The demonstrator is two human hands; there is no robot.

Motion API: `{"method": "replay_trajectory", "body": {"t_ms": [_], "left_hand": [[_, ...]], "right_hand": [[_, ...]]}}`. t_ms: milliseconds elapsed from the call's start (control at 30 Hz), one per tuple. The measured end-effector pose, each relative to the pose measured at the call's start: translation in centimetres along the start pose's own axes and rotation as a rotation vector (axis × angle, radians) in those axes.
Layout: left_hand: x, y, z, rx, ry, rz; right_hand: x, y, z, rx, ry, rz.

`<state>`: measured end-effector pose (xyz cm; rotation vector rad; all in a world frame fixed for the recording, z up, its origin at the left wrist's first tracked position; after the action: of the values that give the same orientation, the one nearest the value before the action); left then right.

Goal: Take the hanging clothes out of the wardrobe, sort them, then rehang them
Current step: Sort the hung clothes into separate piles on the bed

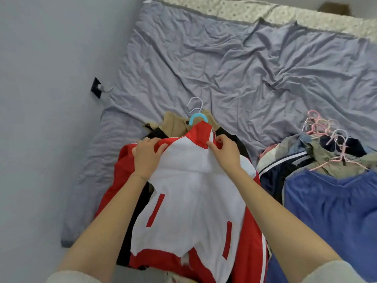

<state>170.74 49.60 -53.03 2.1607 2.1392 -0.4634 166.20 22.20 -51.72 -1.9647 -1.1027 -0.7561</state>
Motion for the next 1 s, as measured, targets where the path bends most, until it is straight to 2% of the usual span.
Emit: {"method": "replay_trajectory", "body": {"t_ms": [167, 267, 367, 467, 633, 833, 1000], "left_hand": [[1.7, 2.4, 5.2, -0.033, -0.031, -0.030], [2.1, 2.6, 6.4, -0.067, -0.070, -0.014], [0.3, 1.3, 6.0, -0.131, -0.076, 0.100], [-2.4, -0.5, 5.2, -0.117, -0.066, 0.234], [-6.0, -4.5, 2.4, -0.072, -0.032, 0.351], [-11.5, -9.5, -2.6, -0.033, -0.052, 0.407], [-16.6, -14.4, -7.6, -0.088, -0.047, 0.488]], "right_hand": [[-3.4, 2.8, 3.8, 0.080, -0.097, -0.025], [-4.5, 2.2, 4.3, 0.070, -0.085, -0.065], [-5.0, 0.2, 3.7, 0.033, -0.039, -0.082], [-5.0, -2.2, 2.5, 0.006, -0.030, -0.075], [-4.4, -7.2, -2.5, -0.086, -0.051, -0.064], [-2.3, -13.4, -10.9, -0.214, -0.044, -0.073], [-1.9, -19.0, -17.4, -0.279, -0.037, -0.074]]}}
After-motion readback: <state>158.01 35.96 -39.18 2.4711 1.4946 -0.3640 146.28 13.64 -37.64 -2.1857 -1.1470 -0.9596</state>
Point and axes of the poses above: each hand's wrist, its own y-axis towards the middle knuckle, its own z-axis out of the palm, x = y × z, the point moved 9 cm from there along y, towards the middle knuckle, and after that the axes turned 13 degrees about y, right-handed, at the moved point
